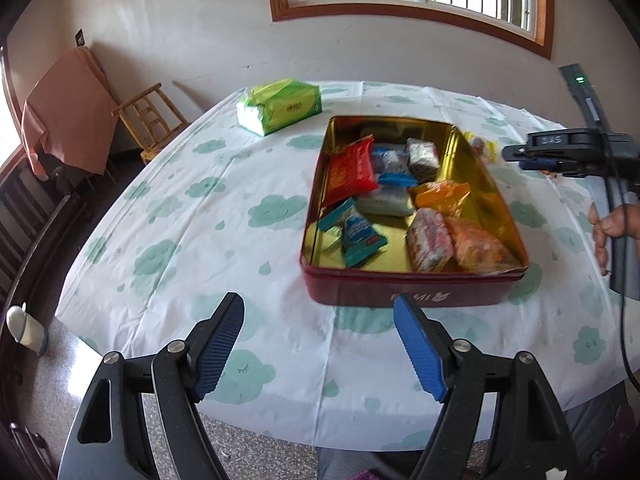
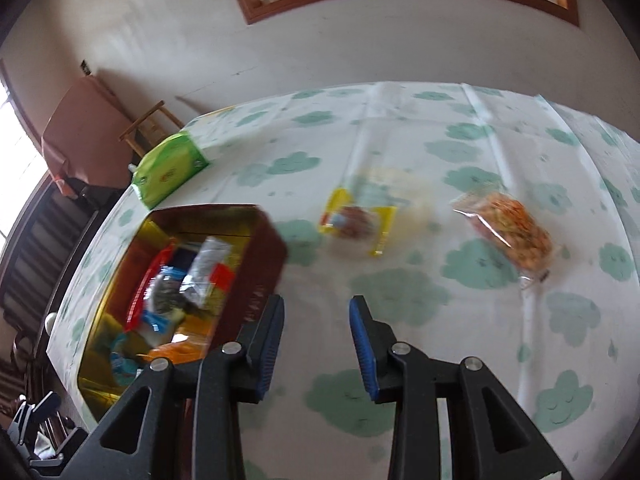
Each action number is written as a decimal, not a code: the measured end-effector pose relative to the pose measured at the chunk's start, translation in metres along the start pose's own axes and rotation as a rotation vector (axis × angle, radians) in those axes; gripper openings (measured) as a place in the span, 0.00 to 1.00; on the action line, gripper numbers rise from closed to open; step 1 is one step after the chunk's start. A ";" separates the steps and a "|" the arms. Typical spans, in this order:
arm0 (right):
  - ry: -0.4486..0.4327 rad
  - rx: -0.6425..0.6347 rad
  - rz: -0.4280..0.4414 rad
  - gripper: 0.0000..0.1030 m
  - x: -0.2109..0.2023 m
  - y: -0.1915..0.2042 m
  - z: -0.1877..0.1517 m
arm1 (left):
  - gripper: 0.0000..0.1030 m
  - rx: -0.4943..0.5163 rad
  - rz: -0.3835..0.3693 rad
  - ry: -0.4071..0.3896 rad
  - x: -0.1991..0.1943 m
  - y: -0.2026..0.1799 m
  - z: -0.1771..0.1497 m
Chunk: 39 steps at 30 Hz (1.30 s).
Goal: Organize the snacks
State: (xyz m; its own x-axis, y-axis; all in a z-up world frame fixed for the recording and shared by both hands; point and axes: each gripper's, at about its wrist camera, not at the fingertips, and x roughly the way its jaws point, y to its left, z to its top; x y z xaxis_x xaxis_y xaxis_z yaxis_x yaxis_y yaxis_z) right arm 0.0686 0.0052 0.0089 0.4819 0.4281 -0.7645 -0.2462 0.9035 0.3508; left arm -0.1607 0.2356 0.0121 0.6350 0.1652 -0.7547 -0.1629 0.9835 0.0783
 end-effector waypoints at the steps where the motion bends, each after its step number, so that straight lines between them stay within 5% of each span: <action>1: 0.001 0.003 -0.001 0.38 0.001 -0.002 0.001 | 0.74 0.006 -0.002 -0.006 -0.002 -0.002 0.002; 12: 0.017 -0.066 -0.091 0.48 0.049 0.000 0.051 | 0.76 0.066 0.002 -0.020 -0.007 -0.021 0.018; 18: 0.037 -0.239 -0.094 0.64 0.068 0.004 0.064 | 0.76 0.075 -0.010 -0.017 -0.002 -0.027 0.029; 28: 0.133 -0.506 -0.018 0.64 0.091 0.007 0.071 | 0.77 0.103 -0.022 0.025 0.009 -0.047 0.035; 35: 0.128 -0.506 -0.050 0.41 0.091 0.010 0.065 | 0.77 0.128 -0.019 0.042 0.012 -0.061 0.037; 39: 0.068 -0.445 -0.033 0.40 0.059 0.006 0.048 | 0.77 0.134 -0.023 0.029 0.005 -0.065 0.038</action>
State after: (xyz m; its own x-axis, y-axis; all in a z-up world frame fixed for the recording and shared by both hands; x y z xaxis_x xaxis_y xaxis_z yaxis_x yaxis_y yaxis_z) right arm 0.1364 0.0366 -0.0082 0.4429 0.3841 -0.8101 -0.5769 0.8138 0.0704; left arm -0.1179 0.1754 0.0278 0.6147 0.1419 -0.7759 -0.0446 0.9884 0.1455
